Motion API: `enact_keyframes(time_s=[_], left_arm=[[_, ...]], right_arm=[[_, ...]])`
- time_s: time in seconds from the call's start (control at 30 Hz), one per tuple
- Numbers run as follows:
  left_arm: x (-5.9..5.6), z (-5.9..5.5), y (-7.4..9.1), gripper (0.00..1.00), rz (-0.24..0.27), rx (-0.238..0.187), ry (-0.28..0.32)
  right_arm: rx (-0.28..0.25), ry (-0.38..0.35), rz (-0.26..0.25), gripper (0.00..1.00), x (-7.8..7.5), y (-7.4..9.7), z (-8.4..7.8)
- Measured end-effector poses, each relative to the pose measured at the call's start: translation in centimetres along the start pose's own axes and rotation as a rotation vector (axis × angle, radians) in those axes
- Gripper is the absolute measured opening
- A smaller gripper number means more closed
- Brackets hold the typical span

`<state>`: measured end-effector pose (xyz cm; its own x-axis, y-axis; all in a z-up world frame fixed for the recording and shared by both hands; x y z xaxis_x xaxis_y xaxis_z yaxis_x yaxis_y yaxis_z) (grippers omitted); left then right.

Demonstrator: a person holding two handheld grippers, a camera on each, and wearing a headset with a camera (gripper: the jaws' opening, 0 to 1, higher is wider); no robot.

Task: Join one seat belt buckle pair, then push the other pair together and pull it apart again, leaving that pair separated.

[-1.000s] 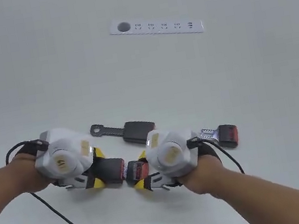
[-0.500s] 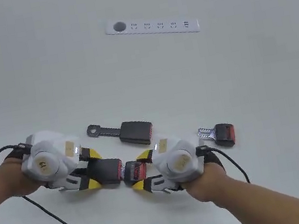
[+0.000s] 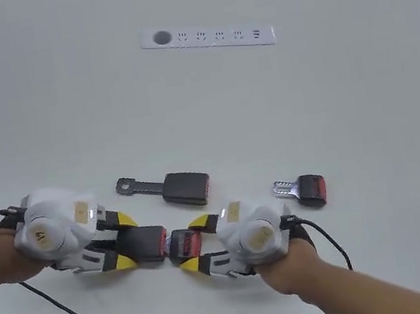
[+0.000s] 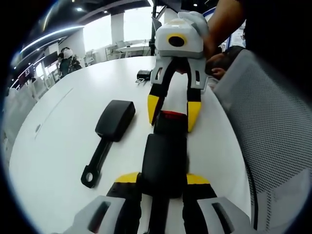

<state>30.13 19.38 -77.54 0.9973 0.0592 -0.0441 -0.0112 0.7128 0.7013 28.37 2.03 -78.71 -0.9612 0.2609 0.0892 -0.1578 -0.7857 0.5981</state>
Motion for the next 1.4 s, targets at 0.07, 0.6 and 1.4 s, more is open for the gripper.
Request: enact_keyframes(time_s=[0.07,0.6,1.4], left_arm=[[0.1,0.0,0.0,0.33,-0.004,-0.003,0.003],[0.3,-0.1,0.1,0.33,-0.013,-0.033,0.042],[-0.1,0.9,-0.5,0.36,0.014,0.096,0.002]], right_arm=[[-0.006,-0.003,-0.005,0.33,0.0,0.0,-0.1],[-0.039,-0.03,-0.008,0.33,0.1,0.0,-0.4],[-0.001,0.072,-0.008,0.36,0.0,0.2,0.2]])
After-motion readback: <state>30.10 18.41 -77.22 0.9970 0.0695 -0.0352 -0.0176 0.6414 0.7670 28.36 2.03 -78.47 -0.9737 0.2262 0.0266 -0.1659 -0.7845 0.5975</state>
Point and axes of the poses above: the centre of the closed fingertips' face, and the gripper's own axes: y roughly backward along the fingers, x roughly to its left, z roughly out of its top, the point moved 8 cm from there along y, roughly backward along the fingers, and after that the axes turned 4 degrees about -x, right-handed, at the moved point
